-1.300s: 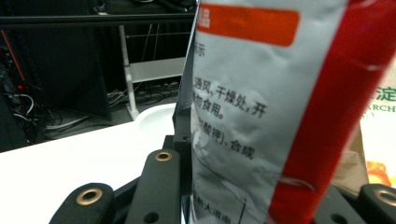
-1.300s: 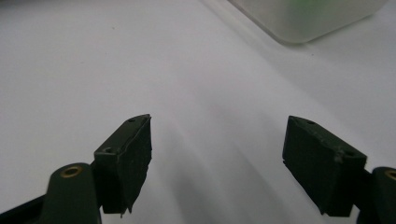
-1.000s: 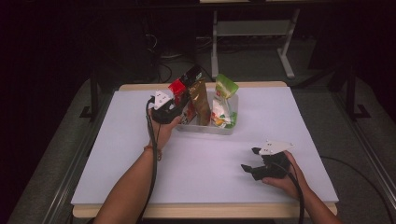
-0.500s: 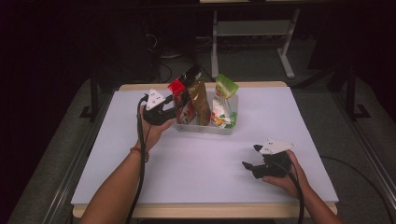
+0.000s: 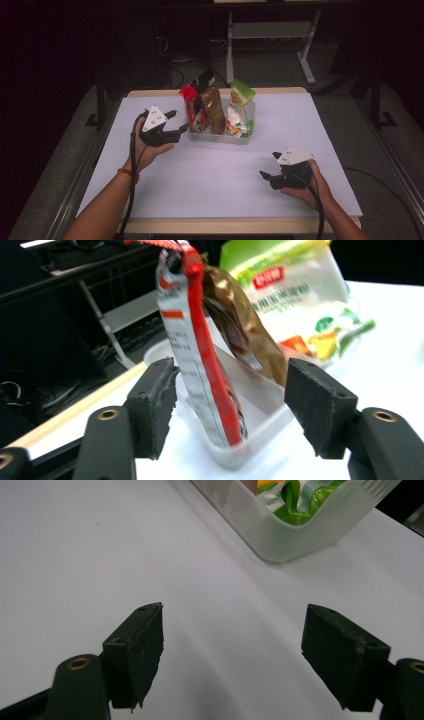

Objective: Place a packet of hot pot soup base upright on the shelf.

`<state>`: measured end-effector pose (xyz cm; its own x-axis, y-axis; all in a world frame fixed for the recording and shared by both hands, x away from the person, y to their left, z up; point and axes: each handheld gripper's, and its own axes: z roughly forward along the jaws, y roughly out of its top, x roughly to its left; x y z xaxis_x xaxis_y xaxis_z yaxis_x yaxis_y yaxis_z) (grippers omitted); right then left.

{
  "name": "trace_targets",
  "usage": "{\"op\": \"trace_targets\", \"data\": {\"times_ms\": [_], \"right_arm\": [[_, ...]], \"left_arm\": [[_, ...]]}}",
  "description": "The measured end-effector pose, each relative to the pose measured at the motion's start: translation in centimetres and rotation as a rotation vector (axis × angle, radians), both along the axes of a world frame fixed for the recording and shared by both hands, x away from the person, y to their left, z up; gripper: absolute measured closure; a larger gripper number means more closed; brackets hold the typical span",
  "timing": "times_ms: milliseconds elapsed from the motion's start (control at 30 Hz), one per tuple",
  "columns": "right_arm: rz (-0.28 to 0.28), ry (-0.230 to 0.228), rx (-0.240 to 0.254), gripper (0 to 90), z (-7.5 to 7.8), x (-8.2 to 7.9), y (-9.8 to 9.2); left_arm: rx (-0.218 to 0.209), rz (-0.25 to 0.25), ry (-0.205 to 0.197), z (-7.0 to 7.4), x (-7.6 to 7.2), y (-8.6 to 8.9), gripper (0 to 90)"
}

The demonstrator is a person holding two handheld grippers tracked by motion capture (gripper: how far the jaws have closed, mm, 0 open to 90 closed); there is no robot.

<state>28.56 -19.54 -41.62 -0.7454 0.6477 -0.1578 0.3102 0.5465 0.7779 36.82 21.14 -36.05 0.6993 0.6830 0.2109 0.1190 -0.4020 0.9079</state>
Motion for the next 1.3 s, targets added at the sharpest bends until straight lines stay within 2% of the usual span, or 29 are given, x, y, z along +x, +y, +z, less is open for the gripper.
{"op": "trace_targets", "data": {"times_ms": [67,233,367,567,733,867,1067,1167,1233,1300], "right_arm": [[-0.001,-0.007,-0.008,24.3,0.1,0.0,0.1],[-0.003,-0.015,-0.01,24.3,0.3,-0.1,0.1],[-0.011,-0.03,-0.015,24.3,0.7,-0.2,0.2],[-0.018,-0.058,-0.015,23.4,1.4,-0.2,-0.1],[-0.032,-0.08,0.001,22.3,1.8,-0.3,-0.4],[-0.07,-0.117,-0.023,21.1,2.0,-0.4,-0.3],[-0.075,-0.145,0.034,20.9,2.3,-0.6,-0.7],[-0.082,-0.141,0.021,20.8,2.2,-0.7,-1.0],[-0.089,-0.145,0.023,20.8,2.2,-0.8,-1.2],[-0.098,-0.156,0.026,20.8,2.0,-1.0,-1.5]], "left_arm": [[0.024,0.002,0.001,-0.1,-0.4,0.3,33.6],[0.05,-0.014,0.021,-0.4,-1.5,1.3,29.8],[0.072,-0.03,0.022,-0.5,-2.4,2.0,28.3],[0.086,-0.059,0.036,-0.9,-3.7,3.2,26.5],[0.091,-0.043,0.042,-1.7,-4.6,4.5,26.2],[0.102,-0.052,0.047,-2.1,-5.3,5.5,26.3],[0.119,-0.061,0.048,-3.0,-6.4,6.9,26.0],[0.12,-0.058,0.071,-3.8,-6.8,7.7,25.5],[0.143,-0.046,0.07,-4.3,-7.1,8.3,25.6],[0.135,-0.045,0.08,-4.8,-7.4,8.9,25.5]]}}
